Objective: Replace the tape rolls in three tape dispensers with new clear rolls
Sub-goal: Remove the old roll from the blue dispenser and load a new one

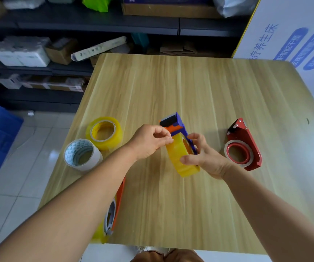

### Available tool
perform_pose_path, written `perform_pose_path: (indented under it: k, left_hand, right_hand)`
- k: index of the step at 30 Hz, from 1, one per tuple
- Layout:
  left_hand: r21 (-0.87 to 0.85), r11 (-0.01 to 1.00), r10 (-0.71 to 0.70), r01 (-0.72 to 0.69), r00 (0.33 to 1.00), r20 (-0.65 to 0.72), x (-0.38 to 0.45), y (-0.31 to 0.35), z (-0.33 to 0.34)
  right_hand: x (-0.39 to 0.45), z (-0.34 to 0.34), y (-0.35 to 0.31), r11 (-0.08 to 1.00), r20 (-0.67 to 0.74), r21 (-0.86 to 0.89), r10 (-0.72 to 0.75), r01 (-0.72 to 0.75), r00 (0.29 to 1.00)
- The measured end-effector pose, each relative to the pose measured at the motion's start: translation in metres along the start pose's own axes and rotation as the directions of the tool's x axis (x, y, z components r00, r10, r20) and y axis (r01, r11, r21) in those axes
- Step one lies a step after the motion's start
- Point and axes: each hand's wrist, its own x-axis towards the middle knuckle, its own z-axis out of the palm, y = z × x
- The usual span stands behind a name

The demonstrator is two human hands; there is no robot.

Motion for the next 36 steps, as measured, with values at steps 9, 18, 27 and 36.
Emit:
perform_pose_path:
  k: [9, 18, 27, 36]
  left_hand:
    - [0.512, 0.807, 0.458, -0.294, 0.859, -0.229, 0.008, 0.032, 0.005]
    - [0.268, 0.945, 0.25, -0.188, 0.943, -0.218, 0.016, 0.042, -0.008]
    - [0.352, 0.921, 0.304, -0.167, 0.873, -0.381, 0.012, 0.029, -0.002]
    - [0.375, 0.919, 0.272, -0.125, 0.888, -0.371, 0.008, 0.03, 0.002]
  right_hand:
    - [-0.009, 0.005, -0.017, 0.988, 0.088, 0.146, -0.062, 0.049, 0.994]
    - [-0.015, 0.013, -0.03, 0.967, 0.129, 0.255, -0.061, 0.026, 0.99]
    - [-0.011, 0.032, -0.04, 0.998, -0.114, 0.053, 0.037, -0.031, 0.993]
    - [-0.008, 0.044, -0.052, 0.98, -0.269, -0.12, 0.123, -0.16, 0.955]
